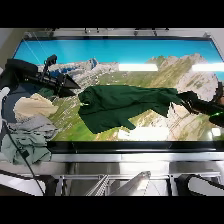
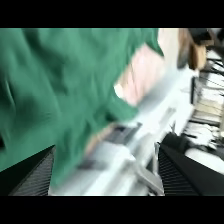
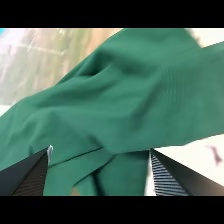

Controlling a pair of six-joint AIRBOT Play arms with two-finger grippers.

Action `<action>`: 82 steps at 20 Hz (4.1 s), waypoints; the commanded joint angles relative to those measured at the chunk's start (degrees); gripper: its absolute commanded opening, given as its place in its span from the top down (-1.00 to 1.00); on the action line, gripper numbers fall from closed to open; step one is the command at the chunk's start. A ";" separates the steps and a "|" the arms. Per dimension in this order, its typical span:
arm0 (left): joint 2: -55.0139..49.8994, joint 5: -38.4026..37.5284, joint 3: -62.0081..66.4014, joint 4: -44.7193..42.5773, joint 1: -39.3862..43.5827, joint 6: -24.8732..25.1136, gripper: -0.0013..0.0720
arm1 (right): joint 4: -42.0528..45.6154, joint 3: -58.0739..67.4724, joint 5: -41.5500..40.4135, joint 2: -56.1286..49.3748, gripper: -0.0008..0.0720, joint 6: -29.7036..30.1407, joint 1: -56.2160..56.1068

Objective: Fold the shirts.

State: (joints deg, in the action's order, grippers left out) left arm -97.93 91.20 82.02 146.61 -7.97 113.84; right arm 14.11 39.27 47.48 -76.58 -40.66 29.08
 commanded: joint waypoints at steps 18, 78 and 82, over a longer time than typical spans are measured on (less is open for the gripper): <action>10.27 -29.59 -42.07 0.15 16.46 -2.03 -0.91 | 18.01 20.04 12.63 -19.82 -0.38 -14.71 3.58; 24.50 -13.18 -42.58 -9.73 -4.24 -9.55 -0.97 | 12.26 19.82 17.40 -9.44 0.00 -8.59 13.62; 32.79 -24.20 -58.77 -10.64 -3.39 -12.81 -0.97 | 11.74 19.52 19.12 -9.38 0.00 -8.13 13.57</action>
State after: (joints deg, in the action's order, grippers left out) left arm -71.53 75.53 35.55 136.18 -11.64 103.00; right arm 26.39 59.44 64.66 -85.97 -49.34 42.35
